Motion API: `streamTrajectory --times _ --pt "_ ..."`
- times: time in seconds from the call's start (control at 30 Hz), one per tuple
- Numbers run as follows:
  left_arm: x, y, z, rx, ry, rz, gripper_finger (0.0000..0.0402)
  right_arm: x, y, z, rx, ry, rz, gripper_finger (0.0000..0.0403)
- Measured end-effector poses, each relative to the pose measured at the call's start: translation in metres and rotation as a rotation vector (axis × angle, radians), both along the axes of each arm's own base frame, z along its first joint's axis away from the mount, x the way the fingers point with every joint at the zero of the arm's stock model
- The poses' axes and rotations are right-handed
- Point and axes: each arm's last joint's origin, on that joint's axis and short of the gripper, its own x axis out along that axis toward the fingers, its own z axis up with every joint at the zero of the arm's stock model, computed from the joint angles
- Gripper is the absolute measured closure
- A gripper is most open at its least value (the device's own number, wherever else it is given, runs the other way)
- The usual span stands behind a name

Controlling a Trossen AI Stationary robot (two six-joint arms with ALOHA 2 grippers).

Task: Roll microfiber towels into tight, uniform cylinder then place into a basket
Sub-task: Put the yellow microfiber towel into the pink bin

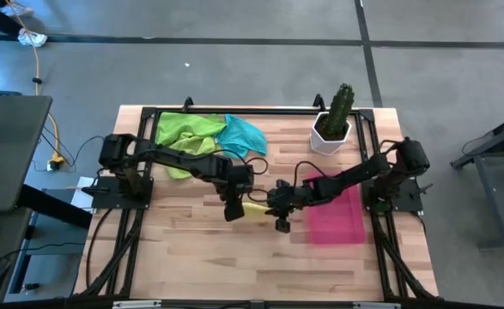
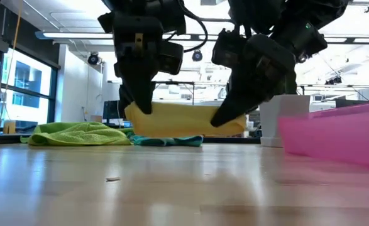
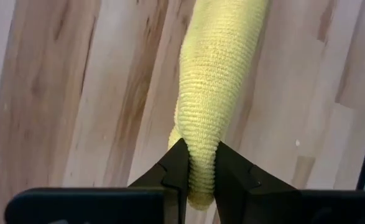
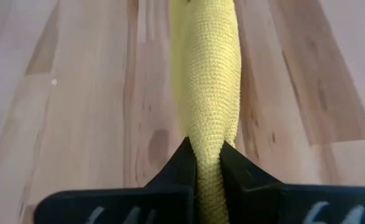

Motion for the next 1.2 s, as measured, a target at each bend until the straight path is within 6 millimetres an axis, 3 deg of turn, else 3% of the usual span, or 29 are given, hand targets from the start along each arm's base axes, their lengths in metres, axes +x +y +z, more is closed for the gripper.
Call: streamTrajectory --times 0.13,0.47,0.63,0.77,0.93,1.2 --pt "0.004 -0.006 0.000 0.035 -0.047 -0.040 0.0341 -0.001 -0.001 -0.002 0.000 0.013 0.002 0.0398" --pt "0.004 -0.013 -0.002 0.316 -0.032 -0.073 0.0252 -0.009 -0.004 -0.007 -0.007 0.120 -0.021 0.0398" --pt "-0.005 -0.012 0.002 0.361 0.048 0.011 0.0246 -0.017 -0.007 0.018 -0.012 0.076 -0.039 0.0399" --pt "-0.010 -0.015 0.000 0.341 0.119 0.074 0.0250 -0.038 -0.014 0.051 -0.103 0.057 -0.091 0.0399" --pt "-0.011 -0.024 0.000 0.334 0.126 0.104 0.0255 -0.079 -0.025 0.086 -0.184 0.109 -0.190 0.0399" --pt "-0.008 -0.043 0.001 0.402 0.079 0.135 0.0256 -0.140 -0.037 0.105 -0.190 0.313 -0.332 0.0399"
